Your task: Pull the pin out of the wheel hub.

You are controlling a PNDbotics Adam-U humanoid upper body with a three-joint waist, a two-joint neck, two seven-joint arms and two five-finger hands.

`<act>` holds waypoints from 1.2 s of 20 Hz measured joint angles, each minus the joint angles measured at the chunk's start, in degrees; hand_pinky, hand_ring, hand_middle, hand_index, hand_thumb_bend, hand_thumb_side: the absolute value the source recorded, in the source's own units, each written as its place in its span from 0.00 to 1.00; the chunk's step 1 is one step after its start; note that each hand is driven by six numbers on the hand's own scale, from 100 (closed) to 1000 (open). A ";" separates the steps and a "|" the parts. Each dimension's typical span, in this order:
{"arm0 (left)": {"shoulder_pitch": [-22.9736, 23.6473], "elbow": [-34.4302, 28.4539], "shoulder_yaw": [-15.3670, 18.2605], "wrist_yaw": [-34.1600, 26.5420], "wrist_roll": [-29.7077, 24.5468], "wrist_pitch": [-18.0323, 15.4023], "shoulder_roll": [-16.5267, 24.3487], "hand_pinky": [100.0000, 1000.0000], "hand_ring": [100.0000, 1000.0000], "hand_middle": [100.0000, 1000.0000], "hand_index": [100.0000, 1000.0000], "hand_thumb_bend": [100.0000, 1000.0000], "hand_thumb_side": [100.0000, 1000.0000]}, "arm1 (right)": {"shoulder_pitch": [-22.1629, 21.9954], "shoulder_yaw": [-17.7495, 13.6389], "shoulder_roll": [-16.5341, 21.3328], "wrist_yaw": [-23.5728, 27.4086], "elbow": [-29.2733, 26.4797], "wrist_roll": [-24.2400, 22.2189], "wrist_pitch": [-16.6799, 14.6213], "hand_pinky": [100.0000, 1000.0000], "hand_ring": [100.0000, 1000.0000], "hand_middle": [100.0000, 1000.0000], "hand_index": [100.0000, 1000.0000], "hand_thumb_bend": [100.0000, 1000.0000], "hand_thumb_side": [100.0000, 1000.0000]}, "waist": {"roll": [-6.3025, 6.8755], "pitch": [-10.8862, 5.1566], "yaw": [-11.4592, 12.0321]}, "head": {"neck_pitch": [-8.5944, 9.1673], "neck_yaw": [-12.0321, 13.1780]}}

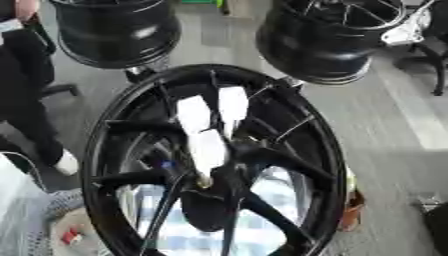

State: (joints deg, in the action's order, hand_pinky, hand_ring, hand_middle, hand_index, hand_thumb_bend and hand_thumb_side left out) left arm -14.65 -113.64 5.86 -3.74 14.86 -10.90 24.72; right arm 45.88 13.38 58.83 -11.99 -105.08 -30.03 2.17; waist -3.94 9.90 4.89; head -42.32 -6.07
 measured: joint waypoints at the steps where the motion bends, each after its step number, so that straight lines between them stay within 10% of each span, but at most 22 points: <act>1: 0.00 0.00 0.00 0.00 0.00 0.00 0.00 0.73 0.85 0.73 0.83 0.14 0.62 | 0.00 0.00 -0.08 -0.02 0.03 -0.03 0.03 0.83 0.72 0.66 0.79 0.55 0.11 | 0.01 0.00 0.00 | 0.00 -0.03; 14: -0.01 0.00 0.00 0.00 -0.02 0.00 0.01 0.73 0.85 0.73 0.83 0.14 0.62 | 1.73 0.77 -0.92 -0.62 0.84 -1.13 1.26 0.83 0.72 0.67 0.79 0.57 0.12 | 0.01 0.00 0.16 | 0.01 -0.23; 24: 0.00 0.00 -0.04 -0.04 -0.28 0.24 0.01 0.73 0.85 0.73 0.83 0.14 0.62 | 12.27 9.48 -7.11 -4.73 10.49 -10.59 4.48 0.83 0.75 0.70 0.81 0.59 0.16 | -0.05 -0.51 0.25 | -0.04 -0.80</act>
State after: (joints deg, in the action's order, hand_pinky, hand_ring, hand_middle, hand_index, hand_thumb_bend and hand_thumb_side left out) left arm -14.65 -113.64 5.82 -3.78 14.58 -10.66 24.72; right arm 58.15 22.86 51.72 -16.72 -94.59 -40.62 6.66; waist -3.99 9.39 5.13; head -42.36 -6.87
